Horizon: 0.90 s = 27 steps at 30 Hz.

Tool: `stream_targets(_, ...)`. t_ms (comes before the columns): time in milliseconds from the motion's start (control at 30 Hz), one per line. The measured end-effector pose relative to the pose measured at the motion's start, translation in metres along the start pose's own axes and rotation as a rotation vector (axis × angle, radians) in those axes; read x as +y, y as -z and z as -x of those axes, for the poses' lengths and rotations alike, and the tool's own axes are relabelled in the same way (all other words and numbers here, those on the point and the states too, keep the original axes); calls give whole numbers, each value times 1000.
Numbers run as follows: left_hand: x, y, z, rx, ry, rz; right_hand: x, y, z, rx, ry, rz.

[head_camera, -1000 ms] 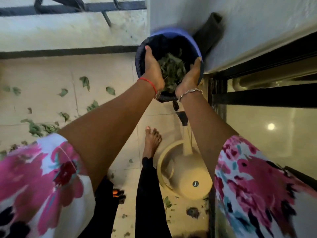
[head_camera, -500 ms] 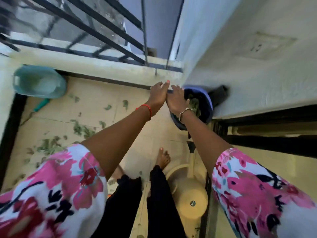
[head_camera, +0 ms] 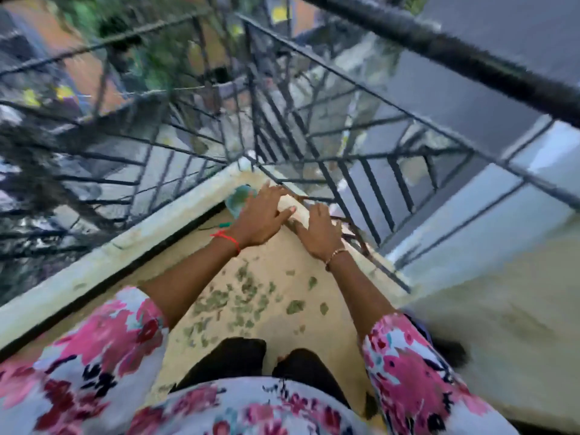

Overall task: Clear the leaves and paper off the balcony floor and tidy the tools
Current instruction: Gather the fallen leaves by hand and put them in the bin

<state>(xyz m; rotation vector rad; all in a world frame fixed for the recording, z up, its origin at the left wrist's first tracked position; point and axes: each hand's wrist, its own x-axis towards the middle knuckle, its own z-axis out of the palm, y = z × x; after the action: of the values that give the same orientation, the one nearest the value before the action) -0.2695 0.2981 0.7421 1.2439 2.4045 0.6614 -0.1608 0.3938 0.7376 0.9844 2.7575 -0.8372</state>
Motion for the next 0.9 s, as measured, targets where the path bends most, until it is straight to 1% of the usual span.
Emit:
stream_targets(100,-33,32,30,131,194,4,-50,-10,-3,-84,119,77)
stream_targets(167,-53,46,52,180,307,-20,-79,-19,-4,-170,207,160)
stream_targets(267,-80,63,93,254,475,-42,-123,-31,-6,-285,389,282)
stream_targets(367,-106,73,139,292,624,-70,-166,-49,-6,-379,530,307)
stream_targets(433,-125,78,172,295,715,-104,-197,-70,-3,-424,629,325)
stream_targets(600,-174,80,248,366,928,-10,-277,-132,17,-568,838,459)
stream_targets(667,-198,83,277,386,1010,-9,-310,-157,28,-608,915,507)
stream_targets(767,-231,96,322,426,1144,0,-366,-198,49,-625,1035,562)
stream_targets(900,-261,111,382,502,1262,23,-428,-248,89,-690,1164,607)
